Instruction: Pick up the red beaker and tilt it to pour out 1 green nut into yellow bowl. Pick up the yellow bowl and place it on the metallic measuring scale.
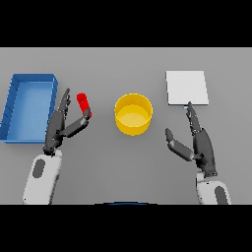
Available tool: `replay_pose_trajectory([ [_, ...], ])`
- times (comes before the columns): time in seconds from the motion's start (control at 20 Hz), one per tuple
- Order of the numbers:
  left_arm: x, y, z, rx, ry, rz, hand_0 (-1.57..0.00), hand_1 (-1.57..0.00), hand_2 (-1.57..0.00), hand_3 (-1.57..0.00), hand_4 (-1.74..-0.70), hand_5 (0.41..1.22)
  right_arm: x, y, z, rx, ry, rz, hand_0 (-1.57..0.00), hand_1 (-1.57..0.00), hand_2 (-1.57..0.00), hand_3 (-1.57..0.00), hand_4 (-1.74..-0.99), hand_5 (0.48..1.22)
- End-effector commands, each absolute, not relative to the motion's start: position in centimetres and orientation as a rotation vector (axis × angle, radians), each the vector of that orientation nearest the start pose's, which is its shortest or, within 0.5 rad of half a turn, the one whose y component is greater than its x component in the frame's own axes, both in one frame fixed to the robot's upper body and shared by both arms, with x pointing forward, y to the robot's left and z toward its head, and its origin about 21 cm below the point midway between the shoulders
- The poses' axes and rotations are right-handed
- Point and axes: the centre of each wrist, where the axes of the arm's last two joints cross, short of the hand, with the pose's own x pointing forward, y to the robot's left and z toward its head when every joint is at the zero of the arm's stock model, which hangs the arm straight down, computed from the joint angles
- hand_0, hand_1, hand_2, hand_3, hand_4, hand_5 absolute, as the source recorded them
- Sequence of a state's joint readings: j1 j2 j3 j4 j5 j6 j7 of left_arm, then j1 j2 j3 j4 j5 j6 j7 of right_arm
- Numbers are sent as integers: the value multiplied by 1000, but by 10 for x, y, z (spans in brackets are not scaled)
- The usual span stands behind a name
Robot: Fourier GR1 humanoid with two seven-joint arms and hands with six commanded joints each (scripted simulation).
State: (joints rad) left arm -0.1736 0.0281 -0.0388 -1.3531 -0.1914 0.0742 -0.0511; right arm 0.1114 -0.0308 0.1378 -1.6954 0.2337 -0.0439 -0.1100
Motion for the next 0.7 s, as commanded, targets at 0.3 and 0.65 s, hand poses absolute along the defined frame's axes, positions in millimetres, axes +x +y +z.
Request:
replay_pose_trajectory([
  [0.3, 320, 196, -28, 150, -1582, -234, 1, 1, 1, 1, -1206, 636, 219, -214, 7, -162, -1713, 247, 1, 1, 1, 1, -1247, 673],
  [0.65, 347, 182, -30, 179, -1600, -277, 1, 1, 1, 1, -1260, 676, 221, -216, 7, -150, -1709, 238, 1, 1, 1, 1, -1266, 692],
])
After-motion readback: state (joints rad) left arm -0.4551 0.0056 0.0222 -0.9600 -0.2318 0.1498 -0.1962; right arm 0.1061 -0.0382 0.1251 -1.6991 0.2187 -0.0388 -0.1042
